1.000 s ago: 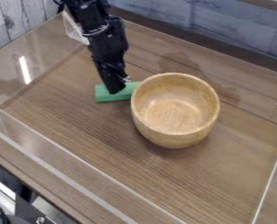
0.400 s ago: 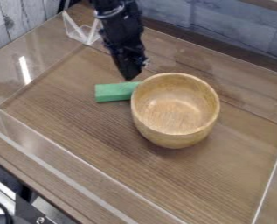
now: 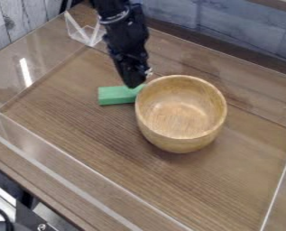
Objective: Put green object into wooden bowl
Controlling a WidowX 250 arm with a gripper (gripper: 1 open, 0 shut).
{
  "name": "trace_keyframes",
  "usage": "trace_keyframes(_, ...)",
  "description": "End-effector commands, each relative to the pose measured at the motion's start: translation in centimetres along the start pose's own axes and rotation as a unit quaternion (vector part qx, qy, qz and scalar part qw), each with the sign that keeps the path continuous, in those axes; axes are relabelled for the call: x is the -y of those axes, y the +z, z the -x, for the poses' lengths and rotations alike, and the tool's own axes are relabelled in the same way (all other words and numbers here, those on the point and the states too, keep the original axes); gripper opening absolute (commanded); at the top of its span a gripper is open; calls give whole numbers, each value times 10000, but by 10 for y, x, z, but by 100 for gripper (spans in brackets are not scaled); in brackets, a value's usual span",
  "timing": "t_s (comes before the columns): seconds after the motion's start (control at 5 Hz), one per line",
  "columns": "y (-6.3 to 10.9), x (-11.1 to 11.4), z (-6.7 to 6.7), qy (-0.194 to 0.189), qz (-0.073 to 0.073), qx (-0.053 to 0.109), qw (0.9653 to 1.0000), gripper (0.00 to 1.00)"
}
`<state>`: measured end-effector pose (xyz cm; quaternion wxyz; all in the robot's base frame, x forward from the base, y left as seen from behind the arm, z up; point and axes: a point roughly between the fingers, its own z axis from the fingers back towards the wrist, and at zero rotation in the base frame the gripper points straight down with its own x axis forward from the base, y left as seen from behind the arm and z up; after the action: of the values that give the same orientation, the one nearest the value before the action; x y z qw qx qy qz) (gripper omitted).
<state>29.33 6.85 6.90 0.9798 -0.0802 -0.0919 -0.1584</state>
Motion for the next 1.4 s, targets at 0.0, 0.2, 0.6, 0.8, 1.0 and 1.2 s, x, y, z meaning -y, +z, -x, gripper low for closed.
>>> trace_keyframes(0.0,4,8,-8,-85,-82,173,9998,0)
trace_keyframes(0.2,2,17,-10,-75,-72,200,9997,0)
trace_keyframes(0.6,9,20,-28,-162,-36,281,9995,0)
trace_keyframes(0.8,4,14,-33,-307,-14,251,9992,0)
trace_keyframes(1.0,-2,6,-35,-377,19,229,9990,0)
trace_keyframes(1.2,2,-13,-40,-491,59,208,9986,0)
